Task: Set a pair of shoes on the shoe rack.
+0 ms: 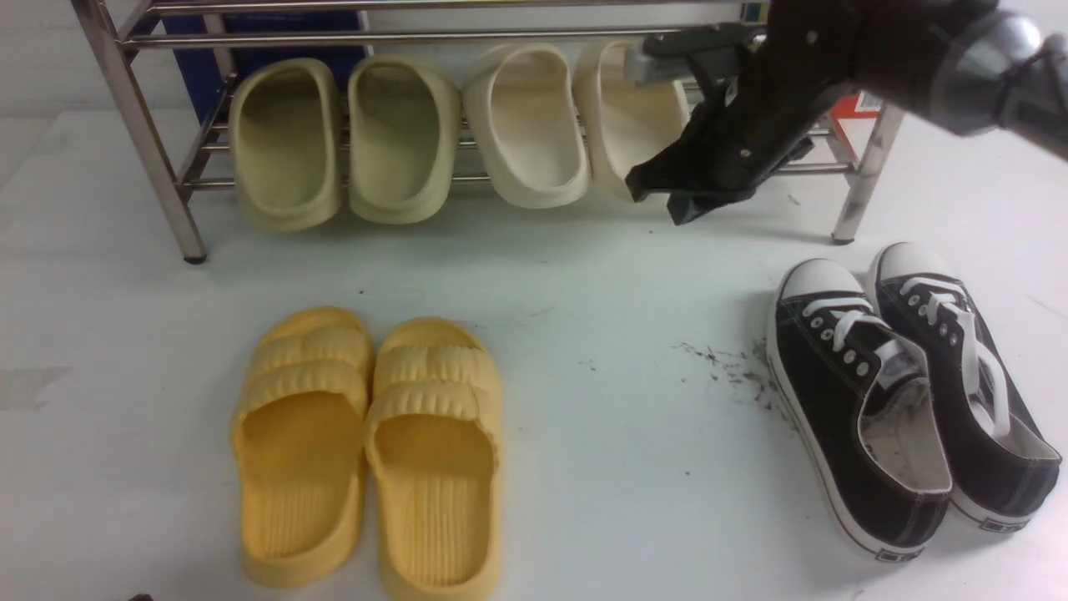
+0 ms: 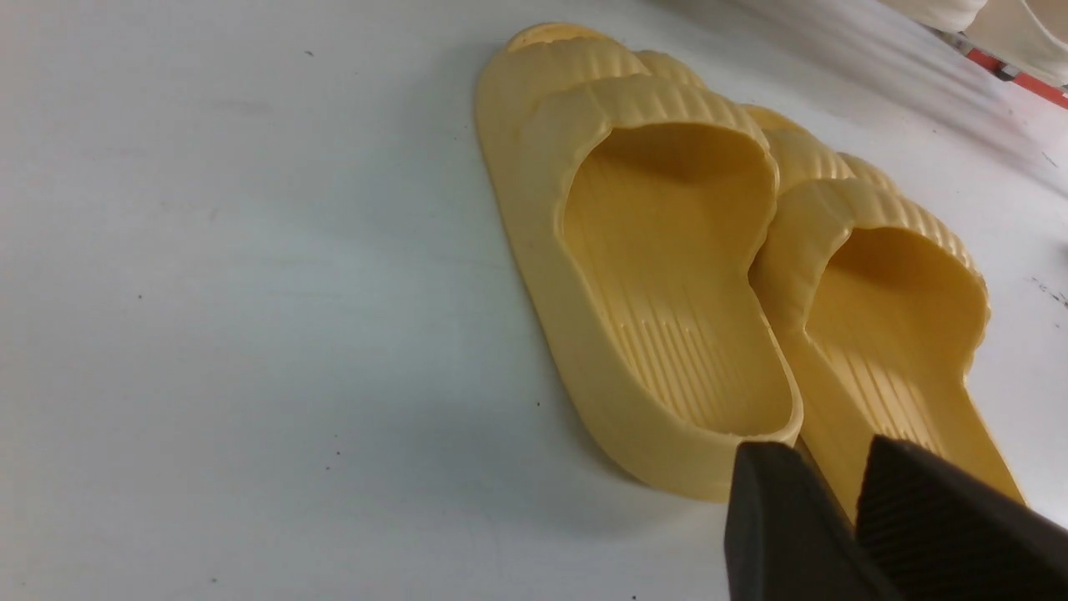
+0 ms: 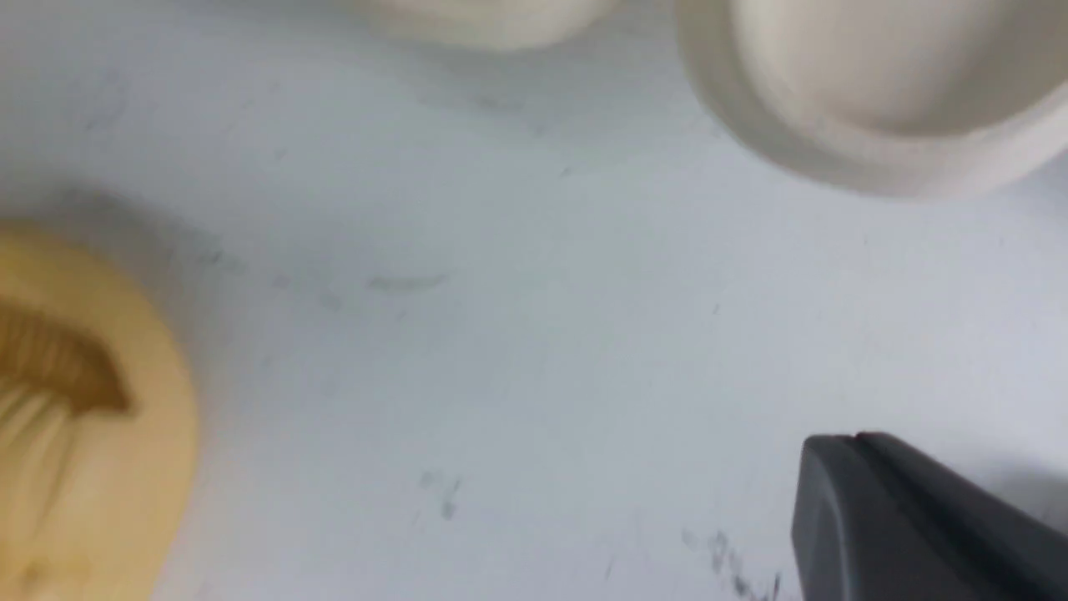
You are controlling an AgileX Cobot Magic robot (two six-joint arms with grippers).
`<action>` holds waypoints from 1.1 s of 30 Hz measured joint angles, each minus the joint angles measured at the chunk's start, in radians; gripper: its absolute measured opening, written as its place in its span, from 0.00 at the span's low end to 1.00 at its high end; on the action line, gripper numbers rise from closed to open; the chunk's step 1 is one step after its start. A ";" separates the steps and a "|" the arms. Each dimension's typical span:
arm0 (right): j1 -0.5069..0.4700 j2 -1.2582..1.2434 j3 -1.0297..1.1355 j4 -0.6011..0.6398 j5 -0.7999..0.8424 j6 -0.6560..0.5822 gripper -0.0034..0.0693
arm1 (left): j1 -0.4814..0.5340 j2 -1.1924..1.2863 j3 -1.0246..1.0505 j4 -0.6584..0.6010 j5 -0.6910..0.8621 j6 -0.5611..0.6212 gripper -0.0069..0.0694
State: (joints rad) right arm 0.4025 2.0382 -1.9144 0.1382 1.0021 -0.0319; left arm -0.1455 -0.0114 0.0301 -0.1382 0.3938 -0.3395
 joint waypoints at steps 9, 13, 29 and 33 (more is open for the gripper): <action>0.012 -0.457 0.392 0.043 0.052 -0.010 0.06 | 0.000 0.000 0.000 0.000 0.000 0.000 0.32; 0.013 -0.555 0.475 0.043 0.064 -0.005 0.07 | 0.000 0.000 0.000 0.000 0.000 0.000 0.32; -0.001 -0.753 0.580 -0.063 0.201 -0.009 0.04 | 0.000 0.000 0.000 -0.001 0.000 0.000 0.34; -0.054 -0.914 0.793 -0.070 -0.027 -0.029 0.04 | 0.000 0.000 0.000 -0.001 0.000 0.000 0.35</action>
State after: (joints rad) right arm 0.3483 1.1244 -1.1210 0.0681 0.9747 -0.0607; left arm -0.1455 -0.0114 0.0301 -0.1391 0.3938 -0.3395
